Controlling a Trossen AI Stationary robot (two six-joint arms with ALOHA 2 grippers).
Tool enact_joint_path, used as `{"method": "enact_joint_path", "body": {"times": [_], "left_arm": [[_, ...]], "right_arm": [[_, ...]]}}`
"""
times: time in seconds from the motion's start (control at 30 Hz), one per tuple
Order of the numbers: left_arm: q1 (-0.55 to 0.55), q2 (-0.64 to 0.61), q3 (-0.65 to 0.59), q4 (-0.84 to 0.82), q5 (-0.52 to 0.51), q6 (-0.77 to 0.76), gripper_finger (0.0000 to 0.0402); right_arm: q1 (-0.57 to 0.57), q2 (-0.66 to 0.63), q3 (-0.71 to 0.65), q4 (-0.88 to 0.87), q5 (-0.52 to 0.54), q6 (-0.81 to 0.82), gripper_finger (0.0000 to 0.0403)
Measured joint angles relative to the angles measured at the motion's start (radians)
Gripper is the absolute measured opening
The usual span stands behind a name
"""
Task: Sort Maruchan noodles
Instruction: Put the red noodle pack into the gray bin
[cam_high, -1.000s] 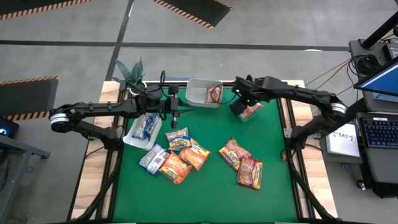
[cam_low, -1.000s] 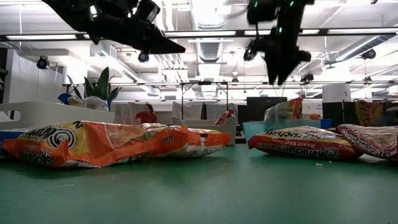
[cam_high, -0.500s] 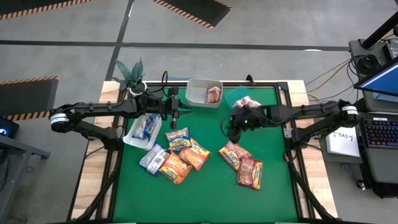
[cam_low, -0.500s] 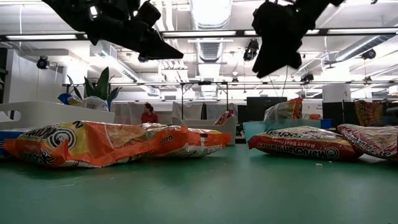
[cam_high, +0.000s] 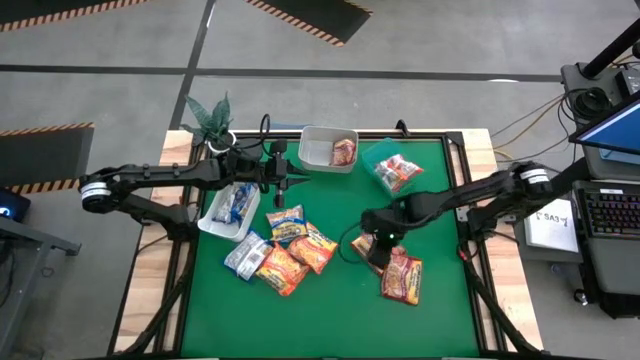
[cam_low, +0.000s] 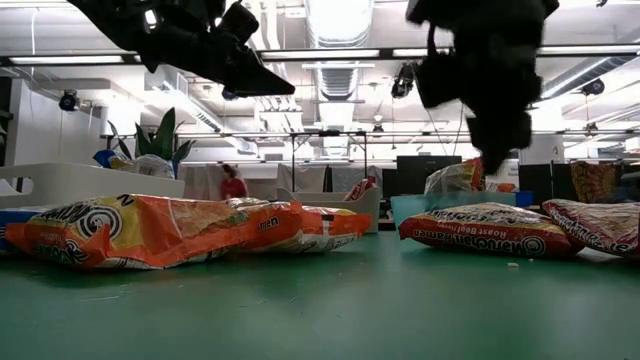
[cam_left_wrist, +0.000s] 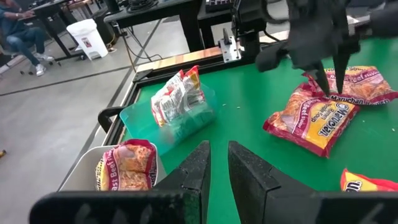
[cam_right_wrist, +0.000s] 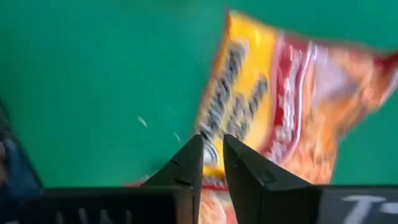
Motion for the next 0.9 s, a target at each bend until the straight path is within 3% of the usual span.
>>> {"method": "enact_joint_path", "body": {"times": [0.1,0.33,0.47,0.7,0.9], "left_arm": [[0.0,0.0,0.0,0.0,0.0,0.0,0.0039],[0.0,0.0,0.0,0.002,0.0,0.007,0.0039],[0.0,0.0,0.0,0.012,0.0,0.008,0.0039],[0.0,0.0,0.0,0.012,0.0,0.007,0.0039],[0.0,0.0,0.0,0.012,0.001,0.005,0.0039]], "right_arm": [[0.004,0.07,0.021,-0.063,0.006,-0.008,0.0034],[-0.016,0.211,0.07,-0.01,0.061,-0.074,0.0013],[-0.054,0.248,0.09,0.103,0.181,-0.099,0.0012],[-0.158,0.257,0.121,0.132,0.523,0.029,0.0012],[-0.18,0.185,0.154,0.093,0.531,-0.029,0.0012]]}}
